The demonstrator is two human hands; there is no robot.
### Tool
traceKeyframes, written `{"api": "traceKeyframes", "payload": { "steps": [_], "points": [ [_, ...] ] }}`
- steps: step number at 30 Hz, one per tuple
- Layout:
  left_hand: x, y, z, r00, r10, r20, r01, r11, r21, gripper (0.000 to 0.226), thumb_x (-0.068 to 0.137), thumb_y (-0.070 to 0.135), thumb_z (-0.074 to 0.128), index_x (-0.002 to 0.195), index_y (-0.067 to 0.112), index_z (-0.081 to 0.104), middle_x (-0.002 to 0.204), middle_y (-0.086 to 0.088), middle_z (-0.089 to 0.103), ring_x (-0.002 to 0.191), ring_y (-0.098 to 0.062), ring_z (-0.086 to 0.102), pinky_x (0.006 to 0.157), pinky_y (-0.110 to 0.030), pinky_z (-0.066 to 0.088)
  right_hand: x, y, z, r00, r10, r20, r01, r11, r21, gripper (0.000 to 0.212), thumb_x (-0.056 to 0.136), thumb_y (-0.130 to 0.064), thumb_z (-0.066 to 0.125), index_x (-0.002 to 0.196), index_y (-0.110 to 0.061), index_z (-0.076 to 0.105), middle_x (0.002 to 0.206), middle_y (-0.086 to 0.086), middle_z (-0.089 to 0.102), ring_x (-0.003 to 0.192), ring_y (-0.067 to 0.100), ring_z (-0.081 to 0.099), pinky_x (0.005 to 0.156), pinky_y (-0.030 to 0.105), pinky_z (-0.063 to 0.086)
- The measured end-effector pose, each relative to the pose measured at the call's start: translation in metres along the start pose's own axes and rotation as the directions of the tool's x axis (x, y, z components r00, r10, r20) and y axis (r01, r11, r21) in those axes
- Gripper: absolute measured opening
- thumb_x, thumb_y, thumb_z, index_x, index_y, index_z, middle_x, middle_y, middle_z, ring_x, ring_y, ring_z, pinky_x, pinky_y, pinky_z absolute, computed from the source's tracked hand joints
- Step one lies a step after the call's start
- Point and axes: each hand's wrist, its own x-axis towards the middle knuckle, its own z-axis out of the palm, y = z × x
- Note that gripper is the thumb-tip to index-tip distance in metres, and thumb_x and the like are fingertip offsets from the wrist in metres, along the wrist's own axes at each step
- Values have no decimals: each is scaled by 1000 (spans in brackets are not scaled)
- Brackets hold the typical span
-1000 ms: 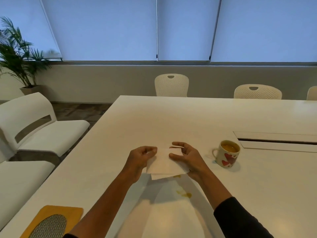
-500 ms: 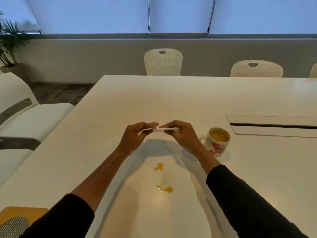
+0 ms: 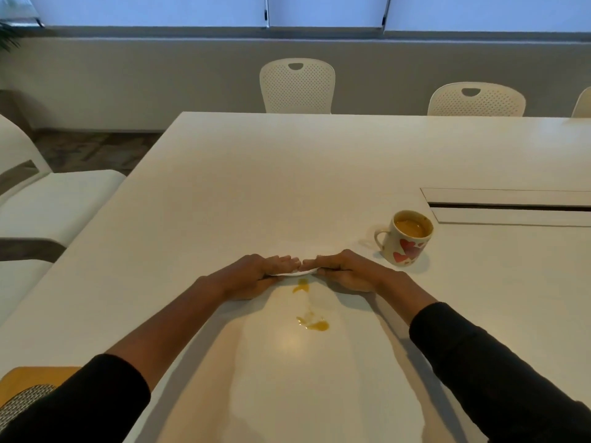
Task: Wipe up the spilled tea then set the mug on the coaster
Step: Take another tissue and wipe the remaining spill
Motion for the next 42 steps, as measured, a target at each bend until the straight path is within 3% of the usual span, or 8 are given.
{"api": "traceKeyframes", "payload": {
  "steps": [7, 11, 18, 20, 23, 27, 31, 42],
  "points": [
    [-26, 18, 18, 998, 50, 32, -52, 997, 58, 50, 109, 41, 42, 147, 69, 26, 156, 36, 29, 145, 11, 20, 118, -17, 22, -33, -5, 12, 999, 9, 31, -8, 999, -48, 37, 109, -18, 56, 145, -21, 65, 143, 0, 70, 130, 21, 67, 116, 36, 49],
    [-39, 29, 29, 996, 81, 42, -86, 990, 116, 49, 110, 41, 37, 153, 62, 24, 161, 28, 28, 150, 2, 26, 116, -21, 28, -52, -8, 21, 999, 23, 33, -21, 999, -47, 37, 111, -17, 53, 147, -19, 63, 141, 2, 71, 124, 23, 69, 111, 46, 51],
    [-54, 41, 39, 993, 102, 51, -108, 984, 144, 49, 110, 43, 34, 155, 59, 20, 164, 24, 27, 152, -3, 28, 112, -21, 29, -73, -14, 30, 999, 28, 42, -26, 999, -48, 38, 110, -15, 53, 147, -19, 64, 143, 1, 70, 130, 26, 66, 115, 43, 49],
    [-58, 44, 41, 992, 113, 51, -119, 981, 154, 51, 110, 41, 35, 156, 58, 19, 163, 26, 23, 151, -2, 26, 112, -23, 31, -78, -15, 31, 998, 43, 52, -41, 998, -41, 38, 110, -15, 54, 147, -20, 64, 141, -11, 70, 127, 17, 68, 115, 40, 48],
    [-64, 48, 45, 990, 136, 39, -141, 976, 164, 52, 110, 40, 37, 156, 57, 20, 157, 33, 17, 145, 8, 18, 111, -23, 34, -86, -19, 33, 997, 35, 69, -31, 998, -55, 38, 110, -19, 54, 147, -25, 64, 133, -36, 66, 130, 13, 65, 112, 19, 45],
    [-70, 50, 51, 987, 159, 40, -163, 969, 187, 53, 110, 40, 36, 157, 56, 18, 161, 30, 18, 148, 7, 19, 113, -22, 33, -95, -20, 38, 994, 52, 97, -50, 999, -20, 40, 111, -23, 51, 149, -33, 59, 147, -4, 67, 143, 25, 56, 120, 41, 44],
    [-78, 55, 56, 978, 192, 78, -205, 954, 221, 53, 110, 40, 34, 160, 51, 16, 163, 31, 12, 149, 10, 10, 118, -22, 32, -104, -21, 42, 987, 17, 162, -10, 999, -45, 45, 113, -25, 47, 151, -50, 50, 157, -19, 54, 153, 22, 44, 124, 45, 40],
    [-89, 59, 66, 968, 227, 107, -248, 926, 284, 54, 111, 39, 31, 161, 47, 14, 168, 26, 11, 155, 2, 9, 122, -27, 33, -120, -22, 48, 977, -42, 207, 58, 996, -72, 48, 114, -27, 44, 153, -54, 45, 163, -34, 37, 159, 8, 28, 129, 44, 33]
  ]
}}
